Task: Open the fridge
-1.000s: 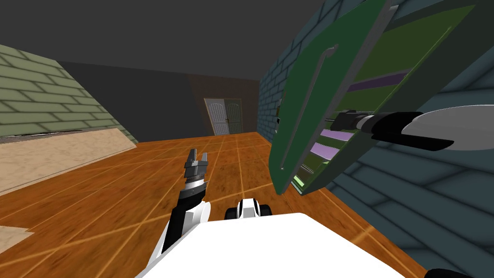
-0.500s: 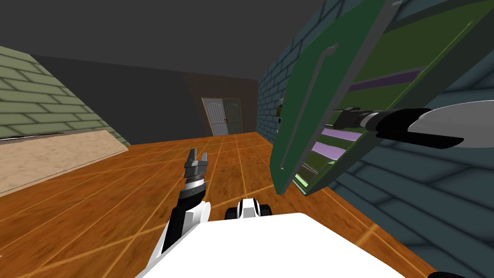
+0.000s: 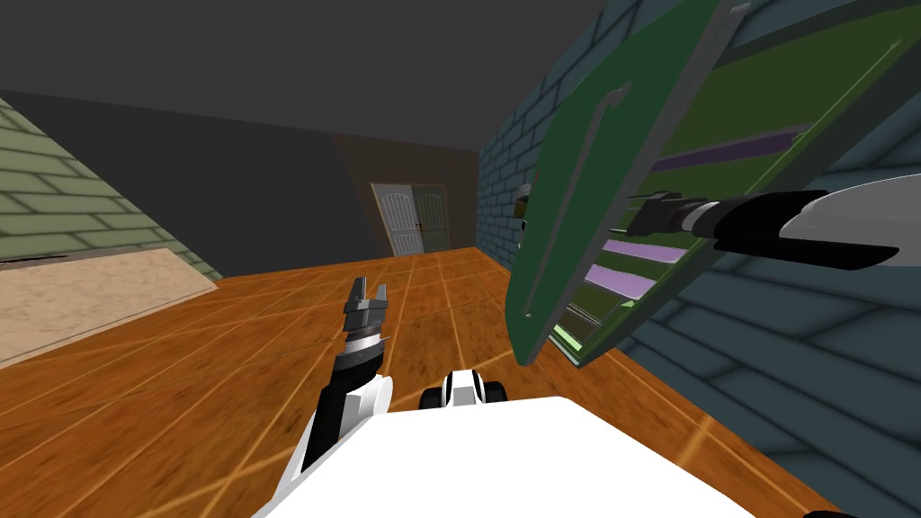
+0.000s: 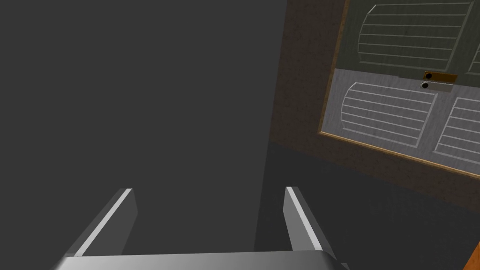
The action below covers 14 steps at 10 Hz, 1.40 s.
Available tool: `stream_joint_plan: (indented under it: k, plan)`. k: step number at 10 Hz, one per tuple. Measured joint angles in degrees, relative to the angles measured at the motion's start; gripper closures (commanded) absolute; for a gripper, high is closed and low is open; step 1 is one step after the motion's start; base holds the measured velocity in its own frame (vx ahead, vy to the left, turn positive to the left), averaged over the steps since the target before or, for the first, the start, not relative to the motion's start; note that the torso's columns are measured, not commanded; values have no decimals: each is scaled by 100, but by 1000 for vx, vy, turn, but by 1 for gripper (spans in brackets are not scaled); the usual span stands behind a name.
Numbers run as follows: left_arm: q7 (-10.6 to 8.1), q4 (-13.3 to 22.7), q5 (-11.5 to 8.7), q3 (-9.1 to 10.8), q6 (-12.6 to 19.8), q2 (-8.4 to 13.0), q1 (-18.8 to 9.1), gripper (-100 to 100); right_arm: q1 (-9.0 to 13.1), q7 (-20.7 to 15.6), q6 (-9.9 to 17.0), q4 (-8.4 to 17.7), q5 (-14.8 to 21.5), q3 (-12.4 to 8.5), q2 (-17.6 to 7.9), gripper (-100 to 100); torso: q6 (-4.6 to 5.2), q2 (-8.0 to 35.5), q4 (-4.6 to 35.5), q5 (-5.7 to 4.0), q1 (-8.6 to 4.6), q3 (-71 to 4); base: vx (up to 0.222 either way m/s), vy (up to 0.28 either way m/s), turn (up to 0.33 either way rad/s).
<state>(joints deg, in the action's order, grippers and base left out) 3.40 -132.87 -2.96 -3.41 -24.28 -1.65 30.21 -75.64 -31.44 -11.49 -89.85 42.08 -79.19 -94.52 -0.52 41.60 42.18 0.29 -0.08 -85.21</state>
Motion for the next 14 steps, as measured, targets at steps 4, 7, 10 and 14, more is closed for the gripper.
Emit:
stream_joint_plan:
  k: [4, 7, 10, 14]
  plan:
    - [0, 0, 0, 0, 0, 1, -1, 0, -21, 8, -140, 168, 22, -83, -72, 100, 17, 16, -6, -21, -14, 16, 19, 59, -41]
    - [0, 0, 0, -1, 0, -1, 1, 0, -36, -17, -172, 407, 37, -76, -61, 100, 36, 18, -8, -7, 63, 30, 128, 252, -57]
    - [0, 0, 0, -2, 0, -2, 1, 0, -208, 72, -192, 637, 148, -129, -36, 100, 22, 26, -1, -7, 24, 26, 152, 294, -31]
    - [0, -1, 0, -1, 0, -1, 1, 0, -292, 109, -270, 1116, 230, -196, -7, 100, 44, 47, 6, -26, -1, 47, 168, 296, -35]
